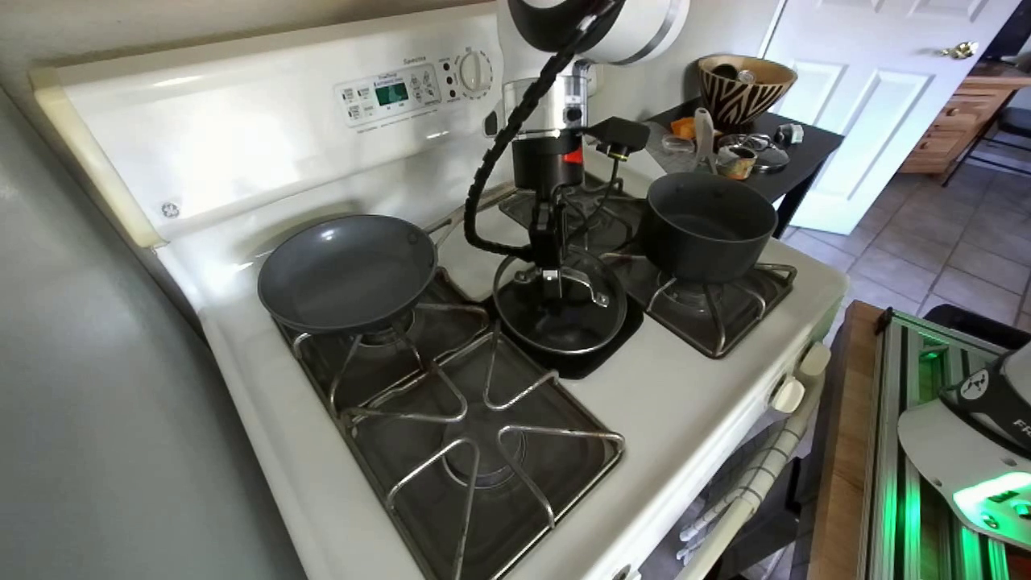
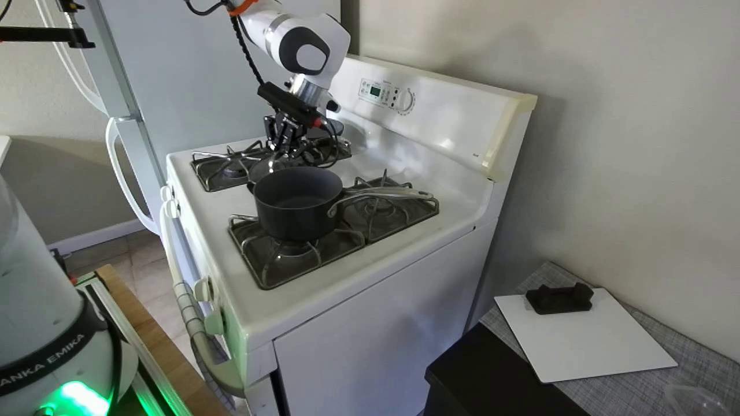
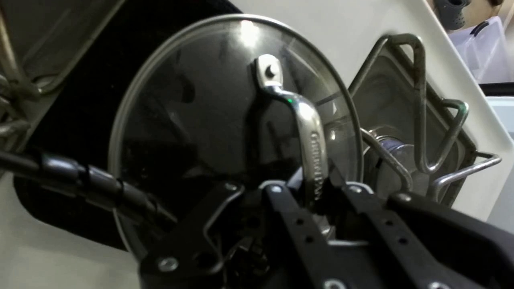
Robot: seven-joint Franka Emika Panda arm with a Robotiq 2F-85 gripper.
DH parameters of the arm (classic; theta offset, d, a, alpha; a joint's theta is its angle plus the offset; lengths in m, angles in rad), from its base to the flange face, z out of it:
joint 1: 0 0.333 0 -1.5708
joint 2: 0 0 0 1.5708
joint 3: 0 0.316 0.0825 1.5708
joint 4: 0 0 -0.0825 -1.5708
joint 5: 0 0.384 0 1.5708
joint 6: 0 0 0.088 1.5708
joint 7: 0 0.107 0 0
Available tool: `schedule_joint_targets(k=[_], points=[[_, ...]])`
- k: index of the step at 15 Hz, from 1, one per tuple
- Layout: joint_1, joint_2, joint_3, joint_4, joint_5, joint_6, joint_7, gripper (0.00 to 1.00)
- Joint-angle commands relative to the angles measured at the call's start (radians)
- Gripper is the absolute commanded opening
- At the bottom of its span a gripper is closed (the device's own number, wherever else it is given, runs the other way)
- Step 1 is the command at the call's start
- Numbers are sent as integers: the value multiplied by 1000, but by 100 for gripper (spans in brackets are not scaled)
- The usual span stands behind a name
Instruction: Remove the glass lid from the pot and put it on the black pot holder on the stove
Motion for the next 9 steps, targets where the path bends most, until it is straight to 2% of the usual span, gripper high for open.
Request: schedule_joint_targets(k=[1,9], points=[[-4,37,17,34,-35,7,14,0],[-4,73,20,48,-108,1,25,0]])
